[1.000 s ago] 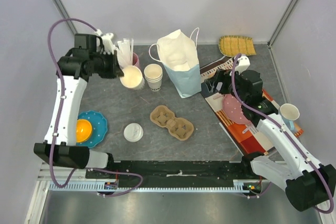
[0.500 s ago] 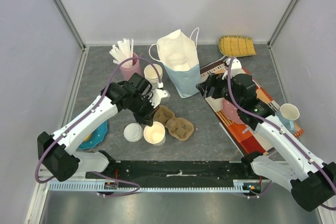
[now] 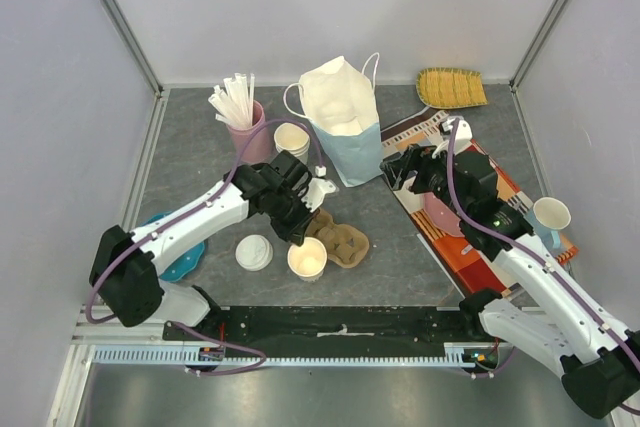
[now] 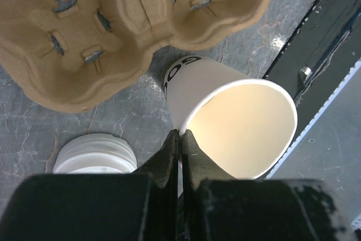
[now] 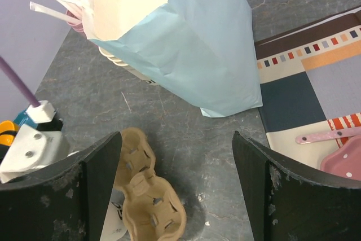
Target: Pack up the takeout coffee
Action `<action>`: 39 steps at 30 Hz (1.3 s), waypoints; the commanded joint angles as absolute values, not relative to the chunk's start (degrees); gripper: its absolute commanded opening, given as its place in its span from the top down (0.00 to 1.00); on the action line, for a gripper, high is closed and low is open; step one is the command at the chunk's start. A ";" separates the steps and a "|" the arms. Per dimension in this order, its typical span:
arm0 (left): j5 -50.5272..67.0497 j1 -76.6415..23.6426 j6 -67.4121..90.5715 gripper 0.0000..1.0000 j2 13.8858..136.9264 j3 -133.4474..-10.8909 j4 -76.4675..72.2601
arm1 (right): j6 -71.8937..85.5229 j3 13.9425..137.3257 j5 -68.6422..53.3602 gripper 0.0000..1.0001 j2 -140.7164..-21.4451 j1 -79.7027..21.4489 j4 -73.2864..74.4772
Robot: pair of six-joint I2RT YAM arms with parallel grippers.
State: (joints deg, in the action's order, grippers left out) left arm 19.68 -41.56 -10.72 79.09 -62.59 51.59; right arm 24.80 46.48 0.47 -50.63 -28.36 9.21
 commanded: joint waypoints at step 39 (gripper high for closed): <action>43.51 -3.25 -109.76 0.36 91.58 -73.58 82.63 | 10.45 49.49 -18.20 0.05 -58.98 -29.18 8.88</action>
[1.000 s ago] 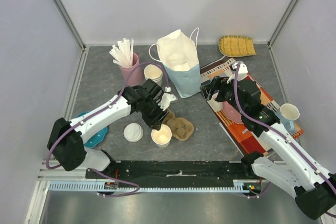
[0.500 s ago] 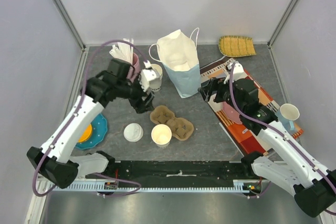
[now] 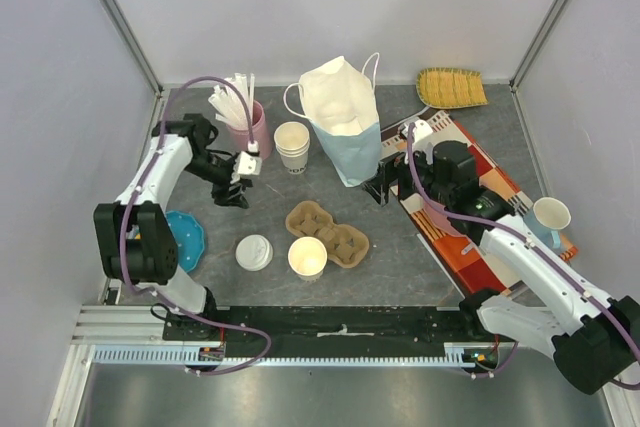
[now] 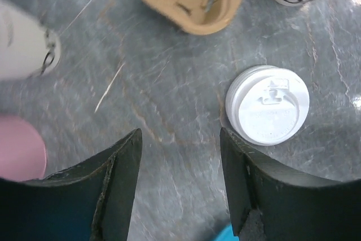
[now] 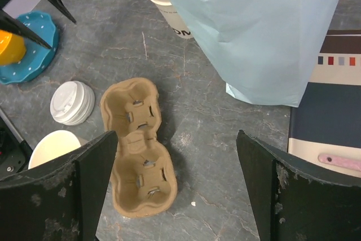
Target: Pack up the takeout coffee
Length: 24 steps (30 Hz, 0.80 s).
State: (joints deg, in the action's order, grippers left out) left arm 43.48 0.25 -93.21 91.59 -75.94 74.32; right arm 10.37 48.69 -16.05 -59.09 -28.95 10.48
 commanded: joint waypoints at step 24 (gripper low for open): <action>33.14 -13.97 -117.86 0.50 95.27 -61.35 74.18 | 13.45 46.94 -15.47 0.06 -61.00 -29.18 5.36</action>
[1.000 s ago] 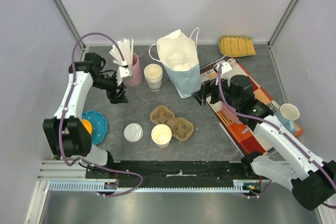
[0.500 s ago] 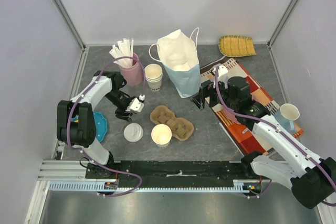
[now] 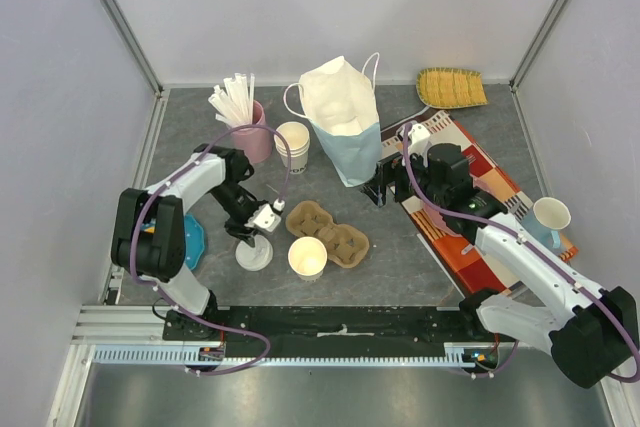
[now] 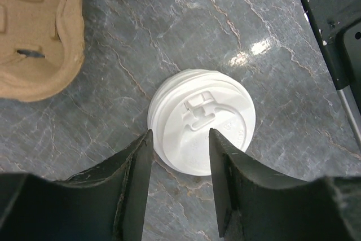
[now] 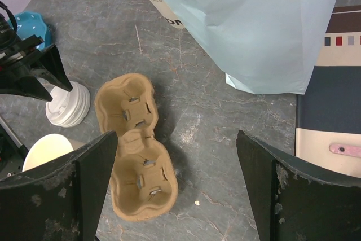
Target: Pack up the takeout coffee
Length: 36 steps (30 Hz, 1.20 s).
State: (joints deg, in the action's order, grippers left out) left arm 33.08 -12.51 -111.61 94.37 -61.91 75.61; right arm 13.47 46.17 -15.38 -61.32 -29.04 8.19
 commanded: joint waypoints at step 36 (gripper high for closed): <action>29.79 -17.93 -116.19 0.76 97.82 -60.91 72.24 | 13.71 45.26 -14.06 0.05 -58.80 -29.18 6.15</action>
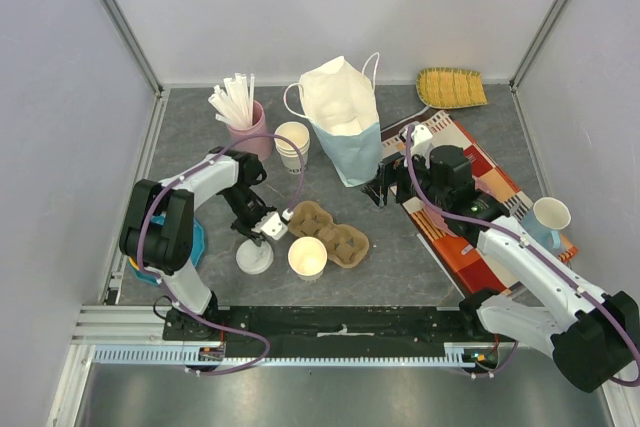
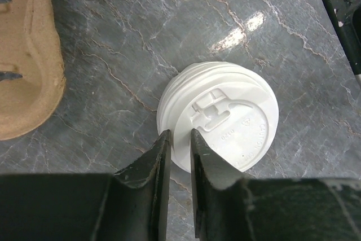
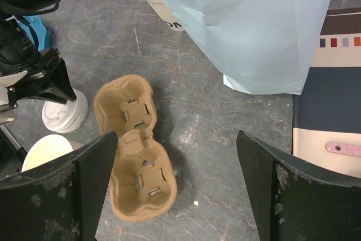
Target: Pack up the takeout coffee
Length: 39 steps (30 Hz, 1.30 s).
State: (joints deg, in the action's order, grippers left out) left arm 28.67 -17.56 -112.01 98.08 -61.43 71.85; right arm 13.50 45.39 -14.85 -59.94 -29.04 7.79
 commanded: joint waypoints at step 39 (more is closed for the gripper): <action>32.86 -17.23 -87.03 0.98 88.16 -75.93 88.15 | 16.44 48.51 -17.22 0.06 -61.26 -29.18 7.56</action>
